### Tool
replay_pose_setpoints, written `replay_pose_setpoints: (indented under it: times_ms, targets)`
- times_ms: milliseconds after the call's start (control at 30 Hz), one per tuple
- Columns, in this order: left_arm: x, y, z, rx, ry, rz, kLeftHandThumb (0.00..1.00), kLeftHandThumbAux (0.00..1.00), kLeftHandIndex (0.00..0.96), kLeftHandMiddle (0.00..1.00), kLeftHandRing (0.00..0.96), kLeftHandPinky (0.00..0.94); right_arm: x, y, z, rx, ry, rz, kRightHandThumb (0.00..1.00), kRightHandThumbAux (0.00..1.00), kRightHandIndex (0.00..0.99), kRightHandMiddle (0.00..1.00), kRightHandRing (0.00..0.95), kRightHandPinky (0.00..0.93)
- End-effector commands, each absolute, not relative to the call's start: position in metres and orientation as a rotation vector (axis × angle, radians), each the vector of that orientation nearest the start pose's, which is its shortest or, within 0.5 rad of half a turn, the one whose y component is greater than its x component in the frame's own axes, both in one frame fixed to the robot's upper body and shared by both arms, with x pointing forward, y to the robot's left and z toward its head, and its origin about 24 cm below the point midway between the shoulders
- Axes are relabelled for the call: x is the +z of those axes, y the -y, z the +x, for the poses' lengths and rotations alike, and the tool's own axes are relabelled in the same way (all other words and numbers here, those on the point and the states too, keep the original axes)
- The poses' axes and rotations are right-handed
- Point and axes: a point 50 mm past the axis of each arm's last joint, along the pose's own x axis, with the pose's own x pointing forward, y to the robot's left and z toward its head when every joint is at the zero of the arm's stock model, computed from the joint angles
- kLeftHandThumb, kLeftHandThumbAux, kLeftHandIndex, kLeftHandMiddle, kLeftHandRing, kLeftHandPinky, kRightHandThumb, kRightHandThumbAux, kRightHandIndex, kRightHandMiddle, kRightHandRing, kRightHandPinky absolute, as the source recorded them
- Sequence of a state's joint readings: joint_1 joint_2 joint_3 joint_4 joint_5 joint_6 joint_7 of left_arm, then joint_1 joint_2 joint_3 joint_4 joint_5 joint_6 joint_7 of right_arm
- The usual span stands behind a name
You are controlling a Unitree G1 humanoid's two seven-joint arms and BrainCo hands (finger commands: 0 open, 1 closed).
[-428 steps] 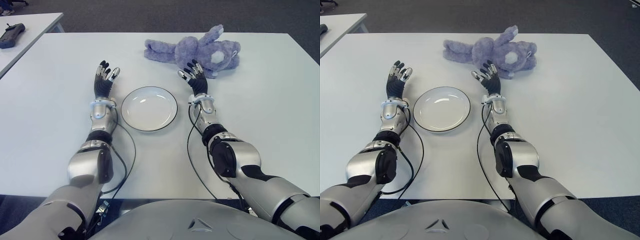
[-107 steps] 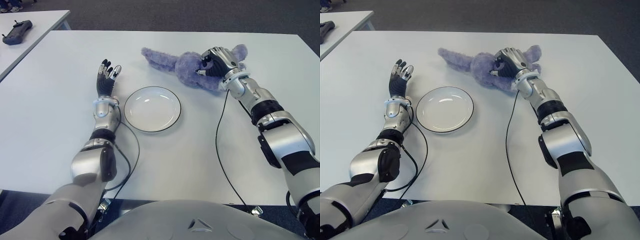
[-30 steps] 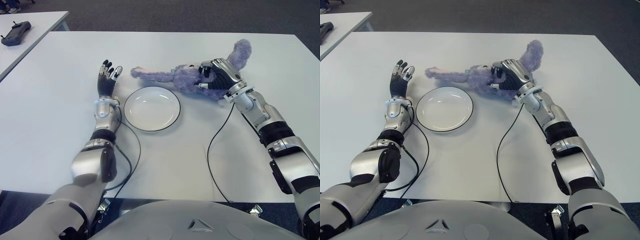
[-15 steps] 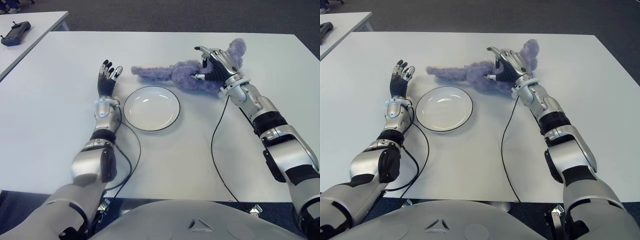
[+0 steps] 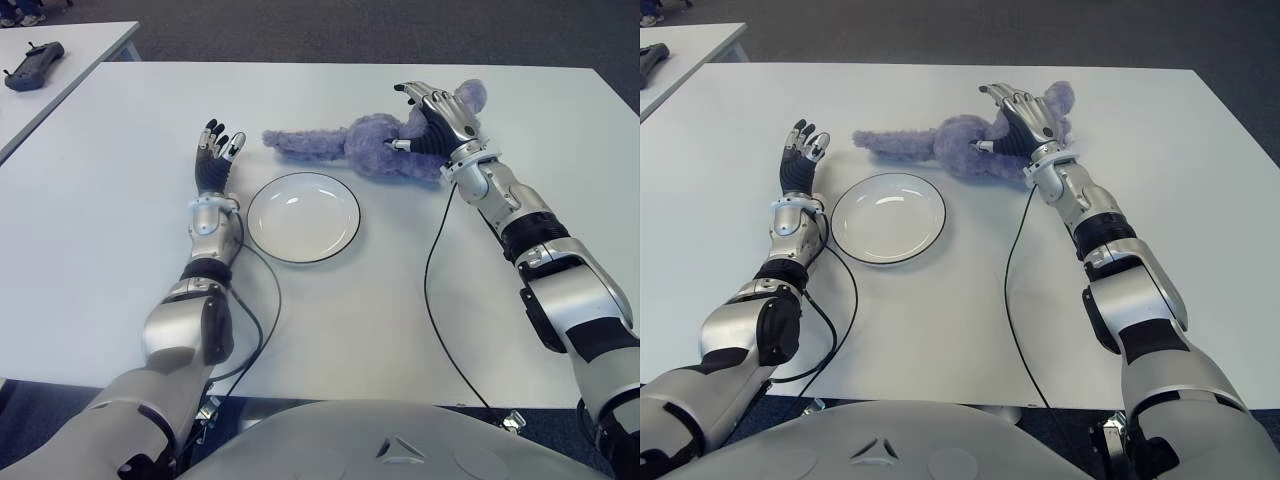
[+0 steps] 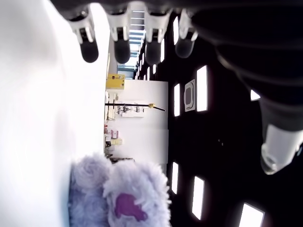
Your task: Put the doll into the plate.
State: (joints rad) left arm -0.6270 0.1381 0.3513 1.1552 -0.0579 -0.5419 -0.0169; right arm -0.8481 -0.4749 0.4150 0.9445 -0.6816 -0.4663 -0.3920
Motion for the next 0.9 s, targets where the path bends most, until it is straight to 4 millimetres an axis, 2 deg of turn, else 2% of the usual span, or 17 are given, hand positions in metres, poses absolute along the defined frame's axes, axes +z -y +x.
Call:
replay_pose_setpoints:
  times_ms: [33,600,700,733,767,800,900]
  targets:
    - [-0.0934,-0.1789,0.2429,0.281,-0.467,-0.196,0.000,0.565,0.060,0.100,0.088,0.089,0.1073,0.1619,0.3780,0.185,0.444,-1.274,0.173,0.559,0.114,0.207,0.291,0.349]
    - [-0.0931,-0.1774,0.2439,0.288,-0.470,-0.197,0.000,0.566,0.059,0.098,0.085,0.087,0.1103,0.1617,0.3802,0.158,0.464,-1.264,0.203,0.529,0.109,0.201,0.241,0.262]
    - [-0.0932,-0.1773,0.2438,0.288,-0.471,-0.196,0.000,0.566,0.059,0.102,0.087,0.090,0.1110,0.1612,0.3802,0.159,0.477,-1.279,0.200,0.504,0.089,0.166,0.194,0.191]
    - [-0.0933,-0.1773,0.2438,0.288,-0.471,-0.197,0.000,0.566,0.058,0.103,0.089,0.089,0.1111,0.1611,0.3802,0.160,0.479,-1.283,0.195,0.488,0.073,0.129,0.137,0.116]
    - [-0.0933,-0.1774,0.2439,0.288,-0.472,-0.197,0.000,0.566,0.058,0.103,0.089,0.089,0.1112,0.1609,0.3803,0.165,0.482,-1.292,0.193,0.484,0.068,0.120,0.123,0.097]
    - [-0.0933,-0.1774,0.2439,0.288,-0.472,-0.198,0.000,0.565,0.057,0.102,0.089,0.087,0.1113,0.1608,0.3804,0.168,0.483,-1.298,0.188,0.467,0.048,0.062,0.038,0.024]
    - [-0.0932,-0.1776,0.2439,0.287,-0.471,-0.197,0.000,0.562,0.057,0.101,0.088,0.085,0.1119,0.1607,0.3806,0.187,0.486,-1.323,0.181,0.444,0.020,0.028,0.010,0.001]
